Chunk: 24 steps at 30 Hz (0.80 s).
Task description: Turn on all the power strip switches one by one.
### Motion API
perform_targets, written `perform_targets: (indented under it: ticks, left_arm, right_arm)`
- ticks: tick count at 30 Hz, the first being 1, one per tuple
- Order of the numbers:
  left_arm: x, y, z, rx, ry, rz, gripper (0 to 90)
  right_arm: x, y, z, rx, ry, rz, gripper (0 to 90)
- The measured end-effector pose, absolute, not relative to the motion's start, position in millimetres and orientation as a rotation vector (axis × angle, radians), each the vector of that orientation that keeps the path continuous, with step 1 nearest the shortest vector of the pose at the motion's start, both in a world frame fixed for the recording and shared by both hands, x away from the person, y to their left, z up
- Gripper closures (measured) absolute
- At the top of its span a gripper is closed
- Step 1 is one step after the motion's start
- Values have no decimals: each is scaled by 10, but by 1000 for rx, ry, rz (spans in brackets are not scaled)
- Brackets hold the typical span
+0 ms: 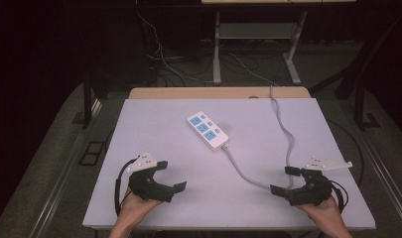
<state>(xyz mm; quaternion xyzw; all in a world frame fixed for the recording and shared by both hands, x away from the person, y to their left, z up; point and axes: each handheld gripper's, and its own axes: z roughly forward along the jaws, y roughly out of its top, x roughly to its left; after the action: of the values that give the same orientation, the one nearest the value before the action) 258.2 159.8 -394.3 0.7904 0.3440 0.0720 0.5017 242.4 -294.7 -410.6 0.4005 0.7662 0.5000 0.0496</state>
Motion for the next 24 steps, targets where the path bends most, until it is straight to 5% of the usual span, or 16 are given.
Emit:
perform_targets:
  ticks: [24]
  left_arm:
    - [2867, 1411, -3768, 1985, 796, 120, 0]
  right_arm:
    - [2430, -2964, -4122, 1220, 2334, 1507, 3]
